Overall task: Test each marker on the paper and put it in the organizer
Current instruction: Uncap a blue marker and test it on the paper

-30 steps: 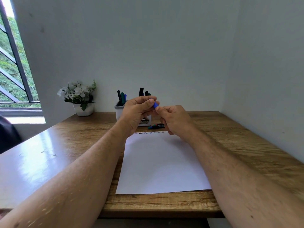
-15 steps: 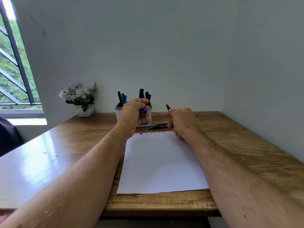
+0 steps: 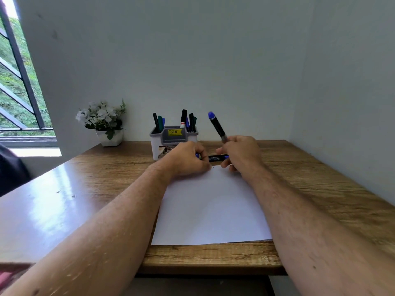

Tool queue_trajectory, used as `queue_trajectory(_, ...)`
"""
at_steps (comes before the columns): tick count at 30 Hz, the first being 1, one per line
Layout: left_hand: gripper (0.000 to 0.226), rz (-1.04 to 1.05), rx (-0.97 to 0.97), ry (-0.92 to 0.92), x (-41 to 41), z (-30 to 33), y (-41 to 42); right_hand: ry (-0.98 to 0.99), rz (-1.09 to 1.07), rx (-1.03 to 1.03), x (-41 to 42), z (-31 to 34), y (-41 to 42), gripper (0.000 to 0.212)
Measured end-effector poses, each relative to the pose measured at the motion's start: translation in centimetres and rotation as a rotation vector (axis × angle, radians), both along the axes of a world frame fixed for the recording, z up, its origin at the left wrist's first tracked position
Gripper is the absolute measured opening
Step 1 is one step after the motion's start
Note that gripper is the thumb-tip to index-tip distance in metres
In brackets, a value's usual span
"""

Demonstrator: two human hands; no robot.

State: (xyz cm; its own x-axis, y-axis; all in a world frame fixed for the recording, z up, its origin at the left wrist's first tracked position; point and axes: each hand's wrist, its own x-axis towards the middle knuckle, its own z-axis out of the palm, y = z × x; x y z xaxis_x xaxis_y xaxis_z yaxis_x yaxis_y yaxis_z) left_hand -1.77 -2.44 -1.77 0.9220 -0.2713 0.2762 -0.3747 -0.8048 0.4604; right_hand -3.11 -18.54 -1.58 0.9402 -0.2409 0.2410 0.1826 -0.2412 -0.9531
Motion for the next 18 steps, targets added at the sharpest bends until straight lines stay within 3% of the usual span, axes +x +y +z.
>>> queue_trajectory(2, 0.01, -0.002, 0.006, 0.043, 0.14, 0.06, 0.1, -0.015, -0.025, -0.031, -0.14, -0.12, -0.06, 0.01)
queue_trajectory(6, 0.011, -0.034, 0.032, 0.136, 0.37, -0.08, 0.19, 0.004, -0.051, -0.058, -0.17, -0.19, -0.03, 0.029)
queue_trajectory(11, 0.015, -0.04, 0.046, 0.127, 0.17, -0.01, 0.0, 0.059, -0.01, -0.205, -0.42, -0.56, 0.21, 0.022)
queue_trajectory(18, 0.016, -0.045, 0.035, 0.14, -0.06, 0.04, -0.1, 0.109, -0.054, -0.266, -0.1, -0.54, -0.16, 0.028)
